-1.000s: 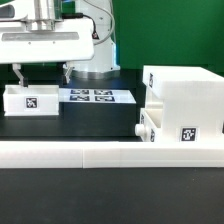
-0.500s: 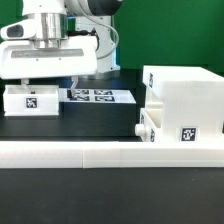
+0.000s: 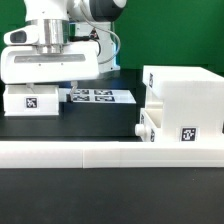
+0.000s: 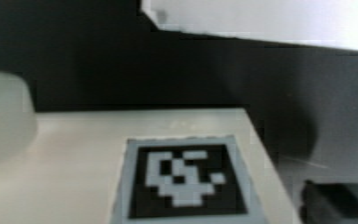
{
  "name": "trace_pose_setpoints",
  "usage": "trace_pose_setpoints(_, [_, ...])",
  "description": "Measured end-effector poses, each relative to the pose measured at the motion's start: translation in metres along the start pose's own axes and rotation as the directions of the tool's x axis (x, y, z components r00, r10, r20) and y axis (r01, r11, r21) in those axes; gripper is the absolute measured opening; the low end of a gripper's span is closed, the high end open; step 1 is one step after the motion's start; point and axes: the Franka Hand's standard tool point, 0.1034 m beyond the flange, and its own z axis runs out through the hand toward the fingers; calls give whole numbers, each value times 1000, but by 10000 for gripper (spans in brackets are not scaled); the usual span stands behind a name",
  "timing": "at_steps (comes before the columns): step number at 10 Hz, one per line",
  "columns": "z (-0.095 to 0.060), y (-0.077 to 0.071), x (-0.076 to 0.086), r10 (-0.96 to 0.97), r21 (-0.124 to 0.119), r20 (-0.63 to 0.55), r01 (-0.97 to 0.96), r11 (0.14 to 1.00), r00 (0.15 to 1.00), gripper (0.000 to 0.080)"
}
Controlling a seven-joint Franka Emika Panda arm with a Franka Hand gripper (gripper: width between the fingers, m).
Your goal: Assemble drawer
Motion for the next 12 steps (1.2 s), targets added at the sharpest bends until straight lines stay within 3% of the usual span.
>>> trace_pose_setpoints(1, [0,-2,1,-4,1,0,4,1000,1000,386])
trace_pose_setpoints(2, [0,-3,1,-7,1,0,7,1000,1000,386])
trace_pose_setpoints(3, [0,-4,2,-9,1,0,9,1000,1000,186])
trace_pose_setpoints(4, [0,-4,2,-10,2,0,10,1000,1000,66])
trace_pose_setpoints(7, [0,-8,6,-10,3,-5,10,1000,1000,40])
trace_pose_setpoints(12, [-9,-67,69,61,29,-52,-59,998,997,41])
